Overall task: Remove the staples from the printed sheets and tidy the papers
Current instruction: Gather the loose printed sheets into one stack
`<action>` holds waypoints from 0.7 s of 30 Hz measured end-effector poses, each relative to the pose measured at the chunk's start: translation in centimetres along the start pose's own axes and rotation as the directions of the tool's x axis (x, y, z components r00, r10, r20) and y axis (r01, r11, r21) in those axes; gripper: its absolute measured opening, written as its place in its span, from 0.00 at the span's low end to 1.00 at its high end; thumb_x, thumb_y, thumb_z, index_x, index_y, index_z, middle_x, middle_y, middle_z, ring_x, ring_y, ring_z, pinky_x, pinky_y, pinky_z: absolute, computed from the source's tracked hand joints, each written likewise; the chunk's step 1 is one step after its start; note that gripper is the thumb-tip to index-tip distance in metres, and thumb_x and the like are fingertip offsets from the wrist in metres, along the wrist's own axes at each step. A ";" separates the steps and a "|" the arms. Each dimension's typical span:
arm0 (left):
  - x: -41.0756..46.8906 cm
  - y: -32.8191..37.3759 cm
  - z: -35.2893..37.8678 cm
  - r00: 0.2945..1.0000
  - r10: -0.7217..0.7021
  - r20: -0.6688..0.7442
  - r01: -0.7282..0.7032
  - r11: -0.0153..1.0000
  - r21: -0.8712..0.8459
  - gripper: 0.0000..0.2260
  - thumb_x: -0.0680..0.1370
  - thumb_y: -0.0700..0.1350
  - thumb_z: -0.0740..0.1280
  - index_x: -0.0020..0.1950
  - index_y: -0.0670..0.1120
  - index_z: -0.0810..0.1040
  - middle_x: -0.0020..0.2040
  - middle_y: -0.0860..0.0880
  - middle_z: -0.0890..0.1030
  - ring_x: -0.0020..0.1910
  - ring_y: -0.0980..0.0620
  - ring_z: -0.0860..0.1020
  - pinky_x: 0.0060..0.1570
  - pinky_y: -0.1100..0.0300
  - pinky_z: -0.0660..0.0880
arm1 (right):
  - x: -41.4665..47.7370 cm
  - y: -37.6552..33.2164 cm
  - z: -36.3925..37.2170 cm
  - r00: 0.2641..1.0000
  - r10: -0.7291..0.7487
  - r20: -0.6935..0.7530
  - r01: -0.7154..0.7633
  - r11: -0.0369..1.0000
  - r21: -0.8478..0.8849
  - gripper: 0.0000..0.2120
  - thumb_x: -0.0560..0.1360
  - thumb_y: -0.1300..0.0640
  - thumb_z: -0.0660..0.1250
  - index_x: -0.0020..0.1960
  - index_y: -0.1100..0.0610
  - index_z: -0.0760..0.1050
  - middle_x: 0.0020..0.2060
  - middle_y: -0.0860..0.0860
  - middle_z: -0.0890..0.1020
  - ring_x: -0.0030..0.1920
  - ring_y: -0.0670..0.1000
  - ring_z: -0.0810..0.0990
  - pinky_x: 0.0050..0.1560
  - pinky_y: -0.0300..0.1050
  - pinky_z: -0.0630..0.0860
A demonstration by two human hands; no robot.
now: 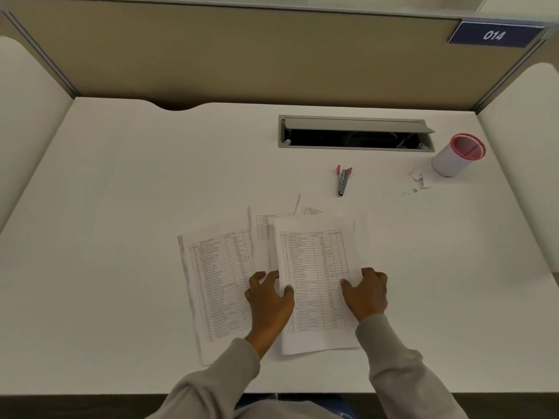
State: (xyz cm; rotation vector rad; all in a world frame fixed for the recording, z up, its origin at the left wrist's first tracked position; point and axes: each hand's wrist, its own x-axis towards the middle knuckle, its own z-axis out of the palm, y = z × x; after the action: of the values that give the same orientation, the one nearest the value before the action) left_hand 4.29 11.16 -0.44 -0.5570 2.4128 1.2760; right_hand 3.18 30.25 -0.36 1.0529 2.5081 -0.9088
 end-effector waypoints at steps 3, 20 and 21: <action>0.0 0.1 0.0 1.000 0.021 -0.010 -0.022 0.998 -0.053 0.19 0.77 0.49 0.70 0.68 0.51 0.74 0.68 0.49 0.67 0.66 0.46 0.70 0.63 0.58 0.70 | 0.0 0.1 0.0 1.000 0.015 -0.003 -0.015 1.000 0.017 0.28 0.73 0.52 0.73 0.68 0.59 0.68 0.64 0.57 0.69 0.61 0.62 0.75 0.64 0.62 0.72; -0.3 1.3 -0.7 0.985 0.173 -0.014 -0.172 0.968 -0.183 0.05 0.81 0.48 0.67 0.56 0.53 0.79 0.48 0.58 0.82 0.45 0.58 0.81 0.40 0.73 0.75 | -0.4 0.0 -2.4 0.994 -0.109 -0.021 0.108 0.920 0.376 0.13 0.75 0.58 0.72 0.58 0.56 0.74 0.46 0.50 0.83 0.41 0.47 0.80 0.40 0.35 0.75; -0.3 1.5 -0.9 0.981 0.193 -0.006 -0.190 0.959 -0.209 0.06 0.81 0.49 0.67 0.56 0.52 0.80 0.49 0.58 0.82 0.46 0.59 0.81 0.42 0.72 0.76 | -0.2 0.1 -2.6 0.993 -0.112 0.026 0.090 0.893 0.440 0.11 0.75 0.57 0.71 0.56 0.56 0.76 0.46 0.50 0.84 0.43 0.48 0.82 0.42 0.38 0.78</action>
State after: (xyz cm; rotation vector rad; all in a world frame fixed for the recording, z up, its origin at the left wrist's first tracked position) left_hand 3.72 11.28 1.24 -0.3738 2.3835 1.6220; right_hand 3.40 31.87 1.73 1.0058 2.3890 -1.5665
